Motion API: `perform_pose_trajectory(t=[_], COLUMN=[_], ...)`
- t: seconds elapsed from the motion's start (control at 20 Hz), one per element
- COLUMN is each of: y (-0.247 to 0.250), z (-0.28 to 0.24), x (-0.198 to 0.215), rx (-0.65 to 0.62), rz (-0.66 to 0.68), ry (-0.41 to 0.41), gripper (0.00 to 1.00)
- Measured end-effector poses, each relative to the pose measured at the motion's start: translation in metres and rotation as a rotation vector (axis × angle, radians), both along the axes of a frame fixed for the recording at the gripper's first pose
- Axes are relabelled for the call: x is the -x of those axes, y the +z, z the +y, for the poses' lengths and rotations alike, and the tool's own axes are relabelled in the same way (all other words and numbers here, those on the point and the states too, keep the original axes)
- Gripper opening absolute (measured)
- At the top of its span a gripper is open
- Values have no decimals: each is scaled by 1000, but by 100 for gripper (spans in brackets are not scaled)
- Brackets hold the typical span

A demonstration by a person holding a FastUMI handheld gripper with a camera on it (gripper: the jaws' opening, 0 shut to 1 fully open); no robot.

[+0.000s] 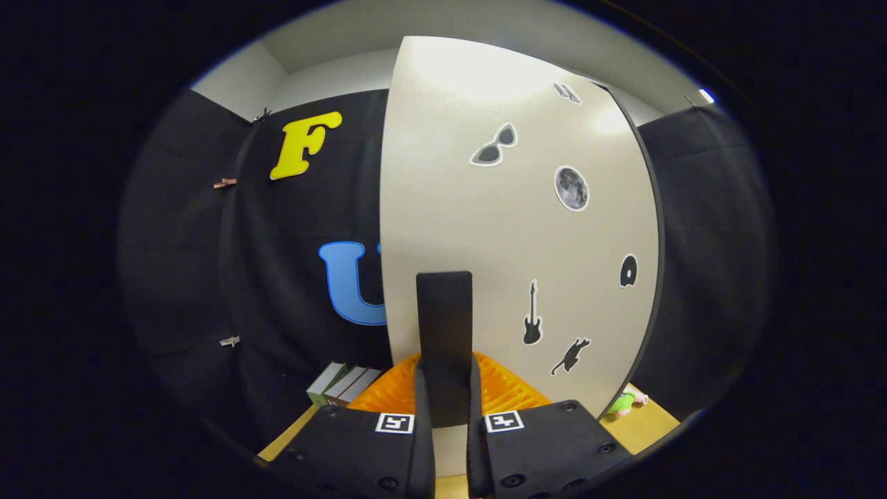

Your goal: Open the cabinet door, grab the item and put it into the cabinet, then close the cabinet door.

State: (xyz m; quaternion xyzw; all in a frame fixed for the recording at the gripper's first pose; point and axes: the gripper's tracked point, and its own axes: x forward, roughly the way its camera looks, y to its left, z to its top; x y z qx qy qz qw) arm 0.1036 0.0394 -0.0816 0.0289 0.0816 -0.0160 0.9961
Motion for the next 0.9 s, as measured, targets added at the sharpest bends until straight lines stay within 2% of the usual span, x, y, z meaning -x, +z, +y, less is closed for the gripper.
perform_pose_trajectory(t=[0.25,0.5,0.9], y=[4,8,22], z=[-10,-25,-71], x=[26,56,120], rx=[2,-3,-14], rz=[12,18,11], ry=[-6,25,191], gripper=[22,22,22])
